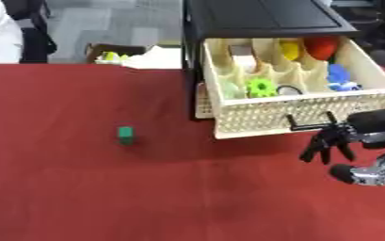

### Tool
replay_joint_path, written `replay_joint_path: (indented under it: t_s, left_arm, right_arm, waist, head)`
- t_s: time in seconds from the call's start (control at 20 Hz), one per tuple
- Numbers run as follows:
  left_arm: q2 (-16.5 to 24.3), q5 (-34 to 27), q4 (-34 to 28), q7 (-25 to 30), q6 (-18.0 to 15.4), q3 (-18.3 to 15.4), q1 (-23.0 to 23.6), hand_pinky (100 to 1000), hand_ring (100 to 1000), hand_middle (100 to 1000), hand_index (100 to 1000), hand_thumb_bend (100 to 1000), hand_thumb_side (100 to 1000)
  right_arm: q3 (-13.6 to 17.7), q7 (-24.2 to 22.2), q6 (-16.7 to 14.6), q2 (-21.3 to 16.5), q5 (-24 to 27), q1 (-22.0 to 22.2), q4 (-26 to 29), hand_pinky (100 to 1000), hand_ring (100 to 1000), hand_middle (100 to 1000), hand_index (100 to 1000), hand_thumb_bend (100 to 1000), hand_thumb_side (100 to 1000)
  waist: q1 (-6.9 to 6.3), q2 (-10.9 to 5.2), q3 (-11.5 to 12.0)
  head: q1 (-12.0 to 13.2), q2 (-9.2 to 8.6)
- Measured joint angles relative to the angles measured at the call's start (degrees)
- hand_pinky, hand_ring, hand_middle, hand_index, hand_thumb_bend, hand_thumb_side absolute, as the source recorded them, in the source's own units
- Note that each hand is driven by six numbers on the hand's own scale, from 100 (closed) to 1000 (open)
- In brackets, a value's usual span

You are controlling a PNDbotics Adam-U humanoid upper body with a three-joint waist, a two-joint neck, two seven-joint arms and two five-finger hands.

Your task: Pick up objects from table and place into drawer.

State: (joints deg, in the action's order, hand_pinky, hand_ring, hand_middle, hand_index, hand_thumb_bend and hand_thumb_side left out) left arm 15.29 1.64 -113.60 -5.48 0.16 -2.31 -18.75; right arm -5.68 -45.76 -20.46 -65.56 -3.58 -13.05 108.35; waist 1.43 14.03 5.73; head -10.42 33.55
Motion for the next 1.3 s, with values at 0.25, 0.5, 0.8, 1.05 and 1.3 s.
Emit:
replay_joint_path:
  t_s: [0.25,0.5,0.8,1.05,1.3]
  left_arm:
    - [-0.32,0.03,0.00,0.01,0.03,-0.01,0.00,540,628,594,818,100,1000]
    - [-0.37,0.20,0.00,0.11,0.12,-0.01,-0.03,540,628,591,814,100,1000]
    - [-0.80,0.42,0.00,0.37,0.31,0.00,-0.18,542,628,587,803,100,1000]
    - [-0.80,0.44,0.00,0.51,0.44,0.00,-0.44,541,628,585,799,100,1000]
    - [-0.81,0.44,0.00,0.72,0.67,0.01,-0.49,542,628,581,791,100,1000]
  right_arm:
    - [-0.02,-0.22,0.22,0.37,-0.09,-1.09,-2.25,412,658,743,957,100,1000]
    - [-0.74,-0.42,0.40,0.39,-0.42,-2.37,-3.15,403,648,737,962,100,1000]
    - [-1.63,-0.87,0.85,0.42,-0.43,-4.10,-3.39,392,630,711,951,100,1000]
    - [-2.32,-1.79,1.78,0.43,-0.18,-5.10,-3.23,381,617,683,948,100,1000]
    - [-2.82,-2.14,2.12,0.44,0.01,-6.11,-3.20,366,602,654,950,100,1000]
  waist:
    - [-0.01,0.35,0.12]
    - [-0.01,0.61,0.29]
    - [0.16,0.92,0.61]
    - [0.59,1.10,0.72]
    - [1.24,1.11,0.88]
  head:
    - [-0.28,-0.48]
    - [-0.58,-0.73]
    - [-0.84,-0.91]
    - [-0.84,-0.91]
    - [-0.82,-0.91]
